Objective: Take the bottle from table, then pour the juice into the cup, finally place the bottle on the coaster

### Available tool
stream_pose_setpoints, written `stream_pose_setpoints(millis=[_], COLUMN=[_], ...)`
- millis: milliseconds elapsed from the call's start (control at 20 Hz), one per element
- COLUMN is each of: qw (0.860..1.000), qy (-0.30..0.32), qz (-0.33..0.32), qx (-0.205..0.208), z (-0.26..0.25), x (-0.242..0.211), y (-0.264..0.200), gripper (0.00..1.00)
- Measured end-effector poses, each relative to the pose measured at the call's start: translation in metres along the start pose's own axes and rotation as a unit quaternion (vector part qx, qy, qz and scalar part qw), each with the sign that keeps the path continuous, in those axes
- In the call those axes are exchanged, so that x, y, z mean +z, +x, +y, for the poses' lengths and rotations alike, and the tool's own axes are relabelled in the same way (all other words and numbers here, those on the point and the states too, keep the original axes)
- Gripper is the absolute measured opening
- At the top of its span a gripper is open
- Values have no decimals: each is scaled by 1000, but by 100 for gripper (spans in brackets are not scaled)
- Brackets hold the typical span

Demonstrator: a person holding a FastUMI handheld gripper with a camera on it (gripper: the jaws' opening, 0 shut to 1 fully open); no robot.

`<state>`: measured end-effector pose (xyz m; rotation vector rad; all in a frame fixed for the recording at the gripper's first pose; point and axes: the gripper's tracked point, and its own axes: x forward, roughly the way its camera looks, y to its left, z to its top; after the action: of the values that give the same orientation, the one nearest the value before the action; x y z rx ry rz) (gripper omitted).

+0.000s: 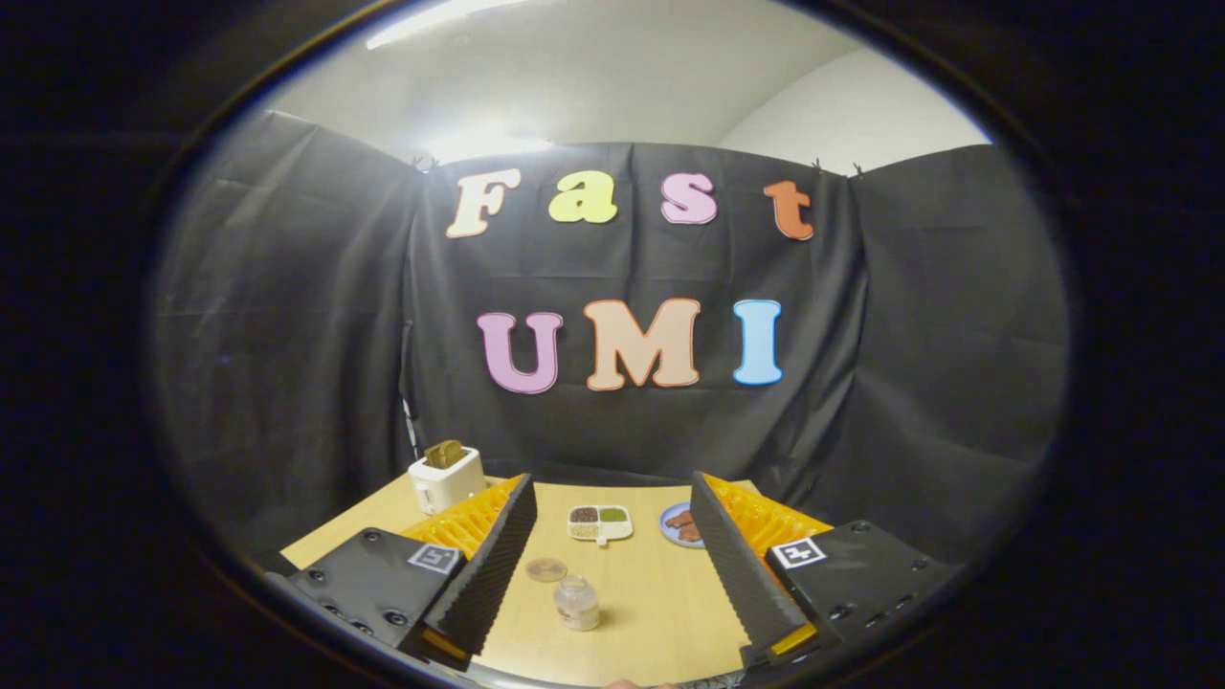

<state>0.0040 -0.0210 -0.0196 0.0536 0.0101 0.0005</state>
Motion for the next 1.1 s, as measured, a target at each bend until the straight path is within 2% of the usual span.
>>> stream_pose_setpoints(millis=[750, 1100], qw=[999, 1000], qy=[-1, -3], qz=[-11, -12], qx=[-35, -15], z=[23, 20], x=[-26, -40], y=[-18, -26], gripper=[100, 100])
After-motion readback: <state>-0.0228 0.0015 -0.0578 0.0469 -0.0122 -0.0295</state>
